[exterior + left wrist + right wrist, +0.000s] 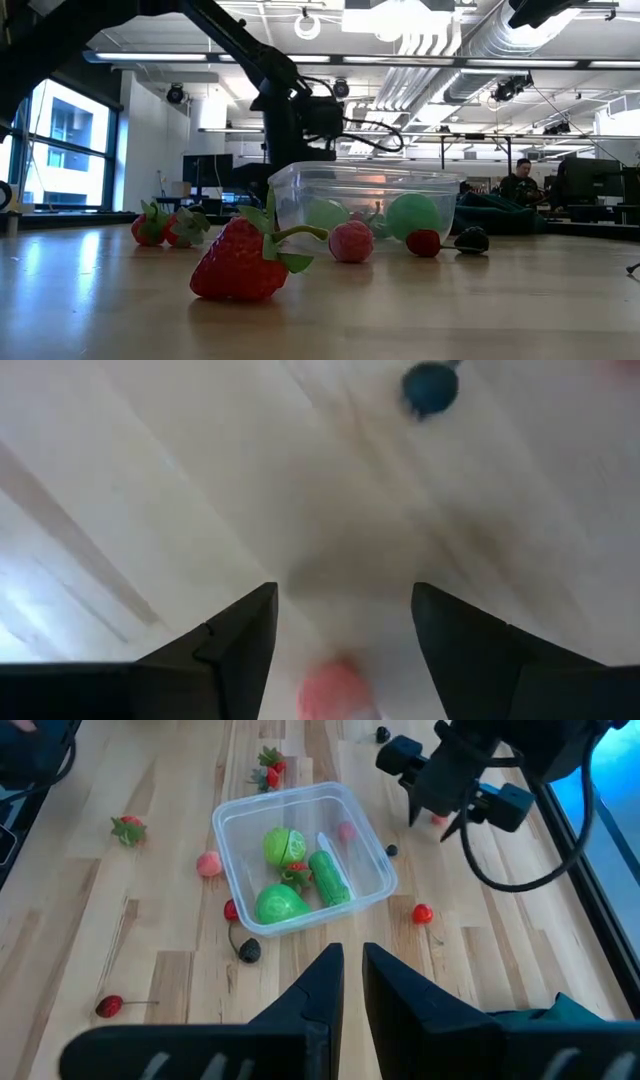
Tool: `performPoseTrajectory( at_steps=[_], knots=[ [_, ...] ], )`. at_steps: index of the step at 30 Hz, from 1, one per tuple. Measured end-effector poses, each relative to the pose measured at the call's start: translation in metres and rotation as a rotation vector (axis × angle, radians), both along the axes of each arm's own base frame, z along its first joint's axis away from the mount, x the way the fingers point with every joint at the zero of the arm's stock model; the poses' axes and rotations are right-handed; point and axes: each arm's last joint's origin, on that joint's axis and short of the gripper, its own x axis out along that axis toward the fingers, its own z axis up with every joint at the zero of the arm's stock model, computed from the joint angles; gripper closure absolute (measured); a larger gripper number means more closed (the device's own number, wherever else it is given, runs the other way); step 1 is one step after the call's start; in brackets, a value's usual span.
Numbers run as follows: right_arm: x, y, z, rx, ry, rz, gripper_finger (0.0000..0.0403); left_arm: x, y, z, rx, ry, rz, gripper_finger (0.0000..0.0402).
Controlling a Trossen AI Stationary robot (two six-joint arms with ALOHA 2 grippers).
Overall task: Pick and placing Produce into tupperware
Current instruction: Put the pink peach into the transparent container
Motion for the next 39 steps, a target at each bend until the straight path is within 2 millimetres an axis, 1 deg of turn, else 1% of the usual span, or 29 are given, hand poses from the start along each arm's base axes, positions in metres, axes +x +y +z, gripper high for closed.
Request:
performPoseTrajectory(
  at_steps=[5, 10, 13, 24, 39],
  knots=[
    [0.0, 0.0, 0.0, 0.0, 0.0, 0.0, 0.0371, 0.0, 0.001, 0.0, 0.039, 0.018, 0.01, 0.0181],
    [0.0, 0.0, 0.0, 0.0, 0.0, 0.0, 0.0371, -0.006, -0.002, 0.006, 0.002, 0.082, 0.051, 0.0181],
    [0.0, 0.0, 0.0, 0.0, 0.0, 0.001, 0.0371, -0.009, -0.003, 0.006, -0.002, 0.118, 0.069, 0.0181],
    [0.0, 0.0, 0.0, 0.0, 0.0, 0.001, 0.0371, -0.009, 0.001, 0.007, 0.103, 0.152, 0.094, 0.0181],
    [0.0, 0.0, 0.0, 0.0, 0.0, 0.001, 0.0371, -0.009, 0.001, 0.005, 0.111, 0.173, 0.07, 0.0181]
  ],
)
